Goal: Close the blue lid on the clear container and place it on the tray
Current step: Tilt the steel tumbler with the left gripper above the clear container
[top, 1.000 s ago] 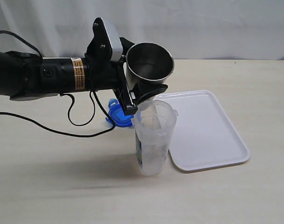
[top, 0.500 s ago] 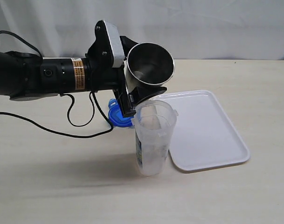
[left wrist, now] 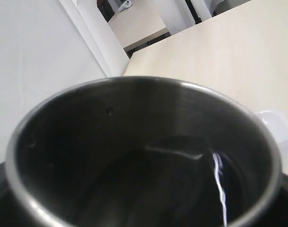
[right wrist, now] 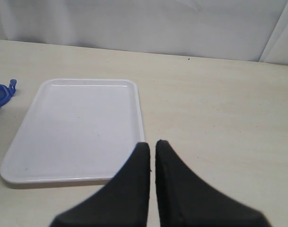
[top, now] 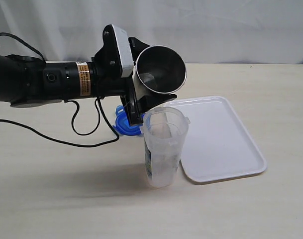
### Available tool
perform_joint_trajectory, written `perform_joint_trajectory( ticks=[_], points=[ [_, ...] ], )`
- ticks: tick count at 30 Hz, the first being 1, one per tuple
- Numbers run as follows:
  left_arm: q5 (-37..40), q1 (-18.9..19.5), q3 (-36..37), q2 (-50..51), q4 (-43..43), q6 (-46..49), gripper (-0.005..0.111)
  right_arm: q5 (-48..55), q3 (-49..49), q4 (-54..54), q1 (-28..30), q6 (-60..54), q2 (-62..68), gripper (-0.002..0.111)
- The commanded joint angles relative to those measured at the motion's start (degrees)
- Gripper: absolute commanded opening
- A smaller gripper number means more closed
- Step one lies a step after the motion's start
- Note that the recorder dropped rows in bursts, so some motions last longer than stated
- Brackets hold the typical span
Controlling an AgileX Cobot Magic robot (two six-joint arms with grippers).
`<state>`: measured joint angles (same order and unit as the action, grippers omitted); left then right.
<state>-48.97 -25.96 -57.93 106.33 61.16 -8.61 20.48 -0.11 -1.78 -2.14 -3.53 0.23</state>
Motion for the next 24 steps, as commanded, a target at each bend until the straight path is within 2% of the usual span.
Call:
perform_joint_trajectory(
  ticks=[1,24],
  points=[
    [-3.6,-0.1,-0.8,-0.8,-1.8,2.2,0.0,-0.1,0.1,-0.1,0.2,-0.2,-0.2,0.005],
    [-5.7,-0.1,-0.8,-0.8,-1.8,11.9,0.0,-0.1,0.1,-0.1,0.2,-0.2,-0.2,0.005]
  ],
)
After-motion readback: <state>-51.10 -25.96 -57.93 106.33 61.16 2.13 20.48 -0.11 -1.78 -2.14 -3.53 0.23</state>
